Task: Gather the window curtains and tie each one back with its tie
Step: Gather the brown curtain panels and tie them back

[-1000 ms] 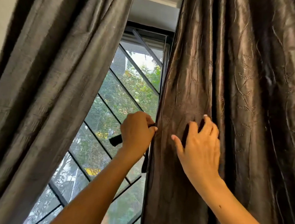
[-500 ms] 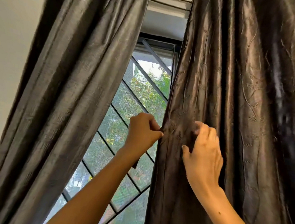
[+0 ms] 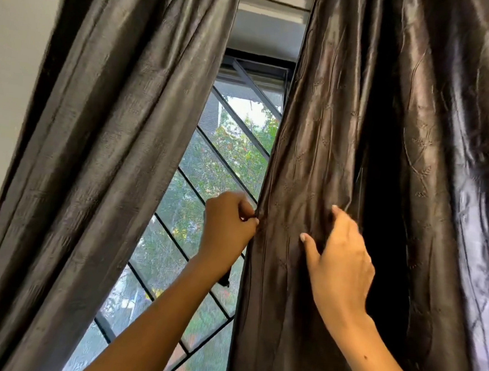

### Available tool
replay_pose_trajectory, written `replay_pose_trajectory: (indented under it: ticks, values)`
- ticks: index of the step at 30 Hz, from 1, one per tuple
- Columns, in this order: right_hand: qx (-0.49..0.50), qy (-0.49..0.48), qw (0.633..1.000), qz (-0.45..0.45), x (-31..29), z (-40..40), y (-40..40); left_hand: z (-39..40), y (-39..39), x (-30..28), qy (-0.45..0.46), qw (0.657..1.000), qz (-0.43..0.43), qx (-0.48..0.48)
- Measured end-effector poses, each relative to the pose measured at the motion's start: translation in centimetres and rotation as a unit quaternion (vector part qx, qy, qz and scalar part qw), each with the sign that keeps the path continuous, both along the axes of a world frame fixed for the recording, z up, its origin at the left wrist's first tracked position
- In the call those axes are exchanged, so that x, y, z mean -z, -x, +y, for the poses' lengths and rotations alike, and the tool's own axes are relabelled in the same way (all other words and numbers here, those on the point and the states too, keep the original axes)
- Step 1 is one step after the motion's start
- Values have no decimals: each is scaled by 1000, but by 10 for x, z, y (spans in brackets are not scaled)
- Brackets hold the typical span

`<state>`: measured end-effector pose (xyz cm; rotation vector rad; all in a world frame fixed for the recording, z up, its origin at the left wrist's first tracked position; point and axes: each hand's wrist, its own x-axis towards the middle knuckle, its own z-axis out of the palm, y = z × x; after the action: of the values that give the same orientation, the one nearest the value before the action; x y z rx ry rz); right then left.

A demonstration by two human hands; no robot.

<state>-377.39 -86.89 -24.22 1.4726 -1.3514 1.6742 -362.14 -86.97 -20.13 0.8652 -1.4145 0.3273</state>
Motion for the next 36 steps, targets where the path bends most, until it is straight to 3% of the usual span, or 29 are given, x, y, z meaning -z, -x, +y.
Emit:
replay_pose_trajectory:
  ticks: [4, 10, 15, 19, 24, 28, 30, 34, 36]
  values:
    - [65, 4, 997, 27, 3, -6, -6, -2, 1, 1, 11, 1000, -3, -8]
    - [75, -41, 996, 20, 9, -20, -12, -4, -3, 2, 17, 1000, -8, -16]
    - [-23, -74, 996, -46, 0, -29, -11, -8, -6, 1, 13, 1000, -8, -18]
    - [-87, -36, 994, -59, -6, -29, -14, -12, -6, 2, 17, 999, -19, -24]
    - [27, 113, 993, 30, 3, -14, -23, -15, -4, 4, 11, 1000, -11, -21]
    - [56, 187, 976, 98, 4, 3, -26, -13, -2, 4, 10, 1000, 3, -13]
    - [23, 169, 979, 108, 1, 5, -26, -11, -1, 3, 12, 1000, 7, -5]
    - [-65, 25, 996, 51, 0, 6, -27, -4, 1, 1, 9, 1000, -5, 20]
    - [-96, 16, 994, 38, 4, 5, -29, -3, 1, 0, 9, 999, -11, 35]
